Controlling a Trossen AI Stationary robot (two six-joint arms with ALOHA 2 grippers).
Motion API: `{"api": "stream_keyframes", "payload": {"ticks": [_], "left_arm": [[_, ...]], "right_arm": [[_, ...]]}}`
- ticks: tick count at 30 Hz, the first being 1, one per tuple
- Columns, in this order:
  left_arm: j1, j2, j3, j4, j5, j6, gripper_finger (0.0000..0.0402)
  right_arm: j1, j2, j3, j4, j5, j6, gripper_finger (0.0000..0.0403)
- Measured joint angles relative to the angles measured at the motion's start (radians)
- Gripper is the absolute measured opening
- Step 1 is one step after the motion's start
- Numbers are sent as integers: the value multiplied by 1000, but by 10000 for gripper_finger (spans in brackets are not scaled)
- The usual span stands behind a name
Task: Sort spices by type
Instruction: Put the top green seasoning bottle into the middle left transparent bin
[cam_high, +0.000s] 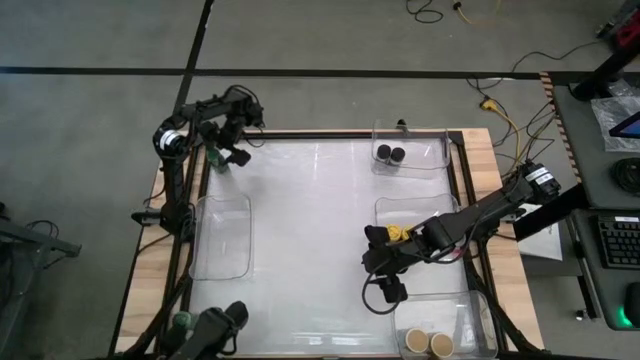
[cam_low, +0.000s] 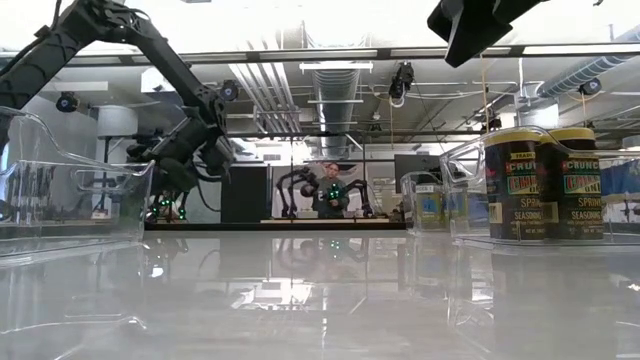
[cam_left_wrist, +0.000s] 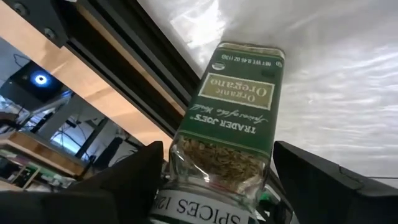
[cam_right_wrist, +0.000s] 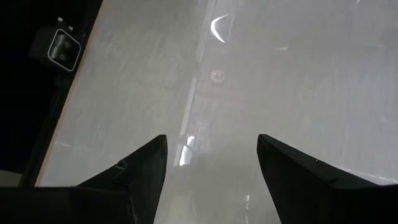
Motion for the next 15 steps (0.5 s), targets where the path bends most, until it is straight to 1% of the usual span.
{"api": "stream_keyframes", "payload": {"ticks": [5, 8, 12, 13, 15], "left_arm": [[-14, 0, -7, 0, 4, -1, 273], [-23, 0, -10, 0, 7, -2, 244], [-31, -1, -19, -2, 7, -3, 192], [-35, -2, -21, -3, 6, 3, 186], [-47, -2, -22, -2, 2, 29, 186]], "right_arm": [[0, 0, 0, 0, 9, 1, 242], [0, 0, 0, 0, 17, 1, 245], [0, 0, 0, 0, 18, 1, 241], [0, 0, 0, 0, 18, 1, 238], [0, 0, 0, -2, 18, -1, 233]]}}
